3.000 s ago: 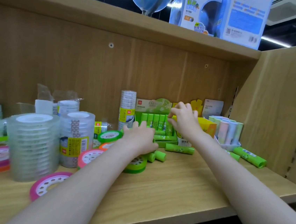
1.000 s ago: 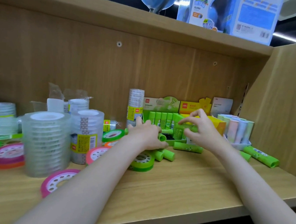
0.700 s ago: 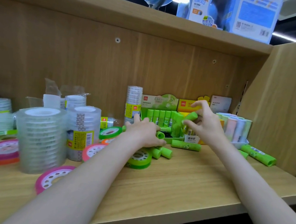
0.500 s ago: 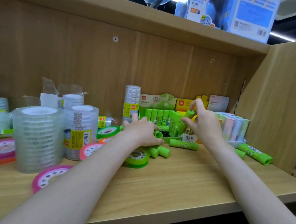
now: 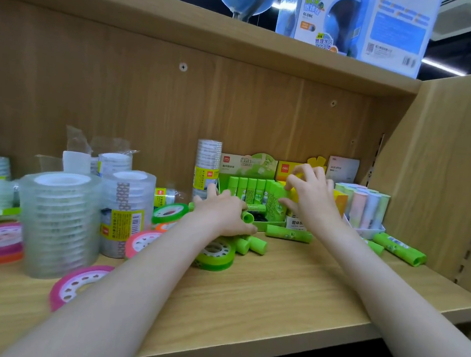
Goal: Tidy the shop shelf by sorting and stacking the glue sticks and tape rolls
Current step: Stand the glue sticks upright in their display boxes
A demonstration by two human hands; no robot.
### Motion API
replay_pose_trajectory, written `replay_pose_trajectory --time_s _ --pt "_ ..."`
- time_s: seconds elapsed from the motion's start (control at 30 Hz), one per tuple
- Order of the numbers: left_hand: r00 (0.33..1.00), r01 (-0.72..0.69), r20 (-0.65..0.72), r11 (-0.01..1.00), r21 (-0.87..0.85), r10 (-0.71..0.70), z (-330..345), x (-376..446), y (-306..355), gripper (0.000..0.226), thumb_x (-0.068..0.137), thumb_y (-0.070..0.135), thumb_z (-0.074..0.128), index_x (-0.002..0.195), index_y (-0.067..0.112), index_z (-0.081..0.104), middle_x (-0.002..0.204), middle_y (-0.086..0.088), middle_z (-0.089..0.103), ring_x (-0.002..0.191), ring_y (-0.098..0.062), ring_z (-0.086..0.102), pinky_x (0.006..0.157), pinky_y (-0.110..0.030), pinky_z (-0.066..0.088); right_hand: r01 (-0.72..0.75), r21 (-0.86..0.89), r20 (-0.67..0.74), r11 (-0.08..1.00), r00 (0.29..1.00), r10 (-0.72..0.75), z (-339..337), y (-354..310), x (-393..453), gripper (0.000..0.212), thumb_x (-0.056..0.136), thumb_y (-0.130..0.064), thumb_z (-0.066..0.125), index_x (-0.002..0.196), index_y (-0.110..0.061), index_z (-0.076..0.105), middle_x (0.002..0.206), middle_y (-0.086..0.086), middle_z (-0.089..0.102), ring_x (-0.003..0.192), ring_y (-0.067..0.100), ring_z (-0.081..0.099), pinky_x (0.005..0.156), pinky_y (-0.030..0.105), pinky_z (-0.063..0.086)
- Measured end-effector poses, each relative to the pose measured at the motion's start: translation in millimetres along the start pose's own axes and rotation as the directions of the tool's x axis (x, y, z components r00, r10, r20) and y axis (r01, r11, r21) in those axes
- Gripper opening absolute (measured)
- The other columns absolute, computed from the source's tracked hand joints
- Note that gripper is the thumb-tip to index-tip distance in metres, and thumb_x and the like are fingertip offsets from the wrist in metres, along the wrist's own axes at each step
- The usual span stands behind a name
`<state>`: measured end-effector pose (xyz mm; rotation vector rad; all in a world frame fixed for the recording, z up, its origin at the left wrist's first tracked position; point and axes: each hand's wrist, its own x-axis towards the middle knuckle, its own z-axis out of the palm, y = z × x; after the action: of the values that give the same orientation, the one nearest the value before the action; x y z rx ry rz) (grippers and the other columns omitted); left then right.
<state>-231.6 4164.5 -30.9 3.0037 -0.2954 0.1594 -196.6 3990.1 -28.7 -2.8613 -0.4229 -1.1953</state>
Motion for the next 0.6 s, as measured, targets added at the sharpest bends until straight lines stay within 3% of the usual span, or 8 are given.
replay_pose_trajectory --time_s 0.1,0.23,0.33,0.4,0.53,0.6 --pt "1.0 0.003 0.002 1.0 -0.007 -0.003 0.0 0.2 -2.3 0.064 0.087 0.058 0.049 0.142 0.029 0.036 0.147 -0.007 0.029 0.139 -0.035 0.006 0.107 -0.057 0.022 0.015 -0.066 0.075 0.998 0.997 -0.01 -4.5 0.0 4.9 0.029 0.085 -0.035 0.062 0.105 -0.015 0.059 0.133 0.002 0.04 0.124 0.023 0.029 0.098 0.041 0.026" --pt "1.0 0.012 -0.008 0.998 -0.061 -0.013 -1.4 1.0 -3.8 0.054 0.088 0.046 0.053 0.137 0.023 0.044 0.146 -0.008 0.03 0.14 -0.036 0.005 0.109 -0.06 0.02 0.117 -0.097 0.047 0.988 0.992 -0.113 -15.7 -2.9 15.3 0.03 0.089 -0.035 0.058 0.114 -0.02 0.061 0.136 0.002 0.041 0.128 0.023 0.029 0.104 0.041 0.023" --pt "1.0 0.018 -0.004 0.997 -0.079 -0.019 -2.7 1.5 -3.1 0.055 0.087 0.043 0.055 0.136 0.021 0.045 0.142 -0.007 0.033 0.139 -0.035 0.012 0.106 -0.059 0.022 0.374 -0.099 0.302 0.922 0.894 -0.33 -4.3 -24.6 27.6 0.035 0.092 -0.027 0.054 0.126 -0.02 0.052 0.125 0.003 0.055 0.121 0.022 0.039 0.094 0.035 0.031" --pt "1.0 0.02 -0.004 0.997 -0.076 -0.02 -2.8 0.6 -2.7 0.057 0.086 0.043 0.055 0.137 0.02 0.043 0.141 -0.007 0.034 0.139 -0.034 0.014 0.104 -0.059 0.024 0.46 -0.179 0.442 0.87 0.827 -0.347 8.8 -38.1 31.6 0.034 0.092 -0.019 0.053 0.126 -0.019 0.05 0.12 0.006 0.059 0.118 0.025 0.044 0.092 0.037 0.032" --pt "1.0 0.02 -0.004 0.996 -0.089 -0.021 -4.1 1.1 -6.3 0.055 0.085 0.044 0.056 0.134 0.019 0.048 0.136 -0.007 0.04 0.137 -0.035 0.016 0.104 -0.058 0.028 0.487 -0.294 0.447 0.823 0.831 -0.332 15.8 -39.9 34.2 0.03 0.09 -0.017 0.052 0.12 -0.017 0.051 0.121 0.003 0.057 0.118 0.025 0.042 0.095 0.041 0.029" --pt "0.999 0.026 -0.021 0.993 -0.113 -0.029 -3.0 2.2 -7.3 0.052 0.085 0.045 0.056 0.128 0.016 0.054 0.13 -0.008 0.046 0.135 -0.034 0.02 0.103 -0.057 0.031 0.433 -0.261 0.397 0.863 0.863 -0.313 15.3 -34.7 34.9 0.031 0.089 -0.016 0.051 0.12 -0.015 0.052 0.122 0.004 0.053 0.117 0.024 0.038 0.093 0.038 0.03"
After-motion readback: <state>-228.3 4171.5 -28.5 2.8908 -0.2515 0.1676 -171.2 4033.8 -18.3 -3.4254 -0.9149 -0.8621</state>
